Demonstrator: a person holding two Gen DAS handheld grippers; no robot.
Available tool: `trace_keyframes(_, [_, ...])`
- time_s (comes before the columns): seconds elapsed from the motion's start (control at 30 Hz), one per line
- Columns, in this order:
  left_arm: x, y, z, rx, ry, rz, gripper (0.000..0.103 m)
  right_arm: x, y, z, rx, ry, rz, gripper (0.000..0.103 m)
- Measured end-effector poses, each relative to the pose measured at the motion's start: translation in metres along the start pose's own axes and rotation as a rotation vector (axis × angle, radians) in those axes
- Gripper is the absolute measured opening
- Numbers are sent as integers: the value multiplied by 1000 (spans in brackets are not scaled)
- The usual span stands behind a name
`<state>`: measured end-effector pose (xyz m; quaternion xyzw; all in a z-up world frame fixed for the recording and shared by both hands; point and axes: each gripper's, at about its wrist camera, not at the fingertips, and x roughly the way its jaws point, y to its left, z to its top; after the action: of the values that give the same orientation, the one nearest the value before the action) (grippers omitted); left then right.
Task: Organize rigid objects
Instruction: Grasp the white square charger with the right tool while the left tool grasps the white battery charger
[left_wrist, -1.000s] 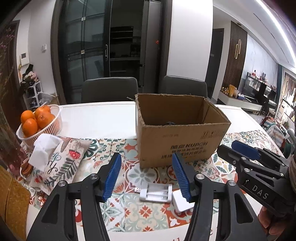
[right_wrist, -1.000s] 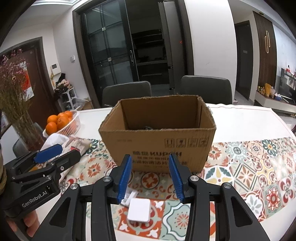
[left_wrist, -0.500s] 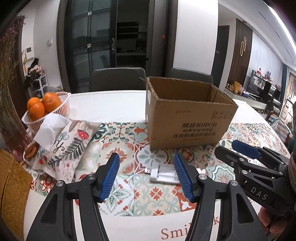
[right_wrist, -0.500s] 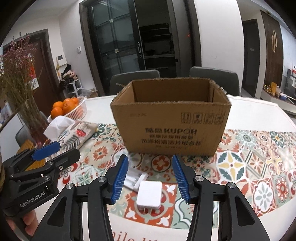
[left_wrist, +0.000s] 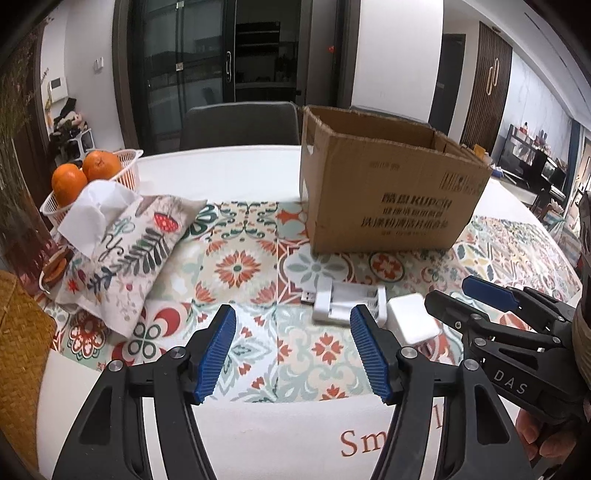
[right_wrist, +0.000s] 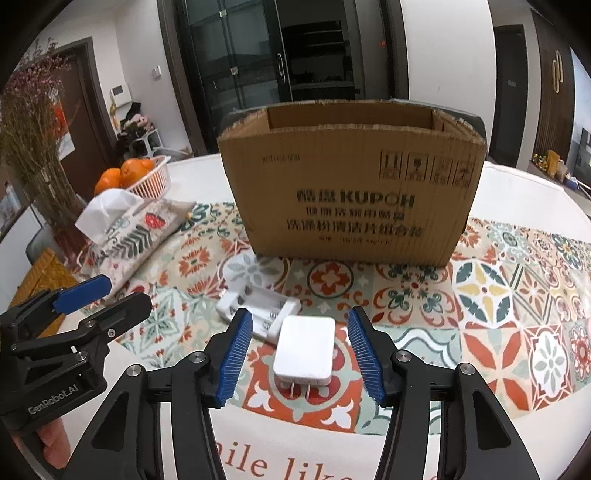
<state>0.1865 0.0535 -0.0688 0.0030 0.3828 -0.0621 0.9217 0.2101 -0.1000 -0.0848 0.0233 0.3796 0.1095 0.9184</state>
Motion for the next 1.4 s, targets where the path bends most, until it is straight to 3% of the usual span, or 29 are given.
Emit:
trace_keyframes(0.77, [43, 12, -22, 10, 110, -14, 64, 58, 0, -21, 4, 137, -35, 55])
trace_keyframes(1.03, [51, 14, -22, 0, 127, -35, 64, 69, 0, -21, 18, 139, -45, 55])
trace_keyframes(1.4, [56, 7, -18, -8, 141, -77, 64, 65, -4, -23, 32, 122, -39, 46])
